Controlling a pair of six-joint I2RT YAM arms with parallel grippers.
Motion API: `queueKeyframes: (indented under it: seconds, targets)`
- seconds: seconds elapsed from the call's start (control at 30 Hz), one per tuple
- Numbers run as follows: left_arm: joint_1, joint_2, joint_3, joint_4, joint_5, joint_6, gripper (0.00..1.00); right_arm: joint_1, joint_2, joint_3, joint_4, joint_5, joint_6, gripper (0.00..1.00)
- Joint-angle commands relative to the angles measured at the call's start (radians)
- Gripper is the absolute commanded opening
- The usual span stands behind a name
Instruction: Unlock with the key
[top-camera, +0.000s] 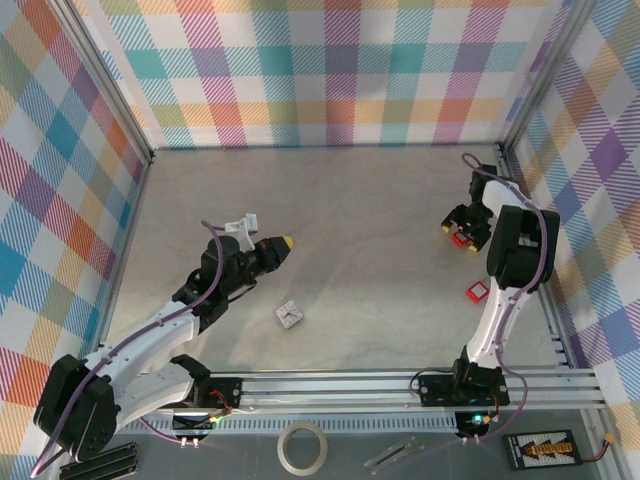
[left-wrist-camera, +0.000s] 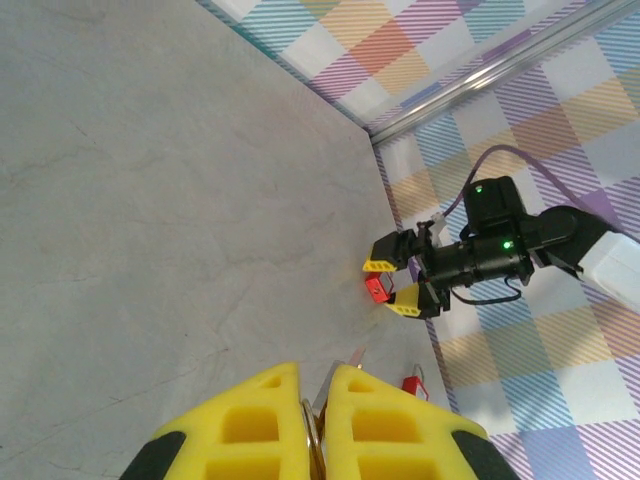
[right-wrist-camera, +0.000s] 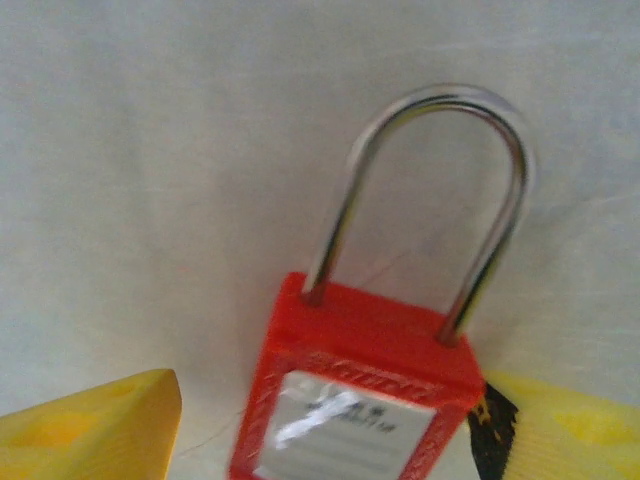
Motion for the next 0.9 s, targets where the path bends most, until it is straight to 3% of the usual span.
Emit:
queueKeyframes:
  seconds: [0.0, 0.33, 0.5, 0.6, 0.7, 0.8, 0.87]
  targets:
    - [-0.014, -0.028, 0.013, -0.024, -0.012, 0.028, 0.00, -0.013, 0.023, 0.027, -0.027, -0.014, -0.016, 0.71]
    - [-0.014, -0.019, 0.019, -0.035, -0.010, 0.032, 0.00, -0.018, 0.052, 0.044, -0.043, 0.017, -0.042, 0.54]
    - [-0.016, -0.011, 0.021, -0.024, 0.000, 0.031, 0.00, -0.018, 0.008, -0.006, -0.008, -0.022, -0.047, 0.32]
    - [-0.035, 0.009, 0.027, 0.024, 0.001, 0.029, 0.00, -0.011, -0.101, -0.105, 0.066, -0.098, -0.028, 0.24]
    - [-0.077, 0.053, 0.055, 0.091, -0.032, 0.036, 0.00, 0.017, -0.277, -0.234, 0.182, -0.308, 0.024, 0.18]
    - [-0.153, 0.107, 0.097, 0.172, -0.133, 0.069, 0.00, 0.117, -0.500, -0.349, 0.328, -0.476, 0.162, 0.17]
    - [-0.214, 0.136, 0.121, 0.216, -0.247, 0.102, 0.00, 0.217, -0.629, -0.382, 0.405, -0.468, 0.270, 0.16]
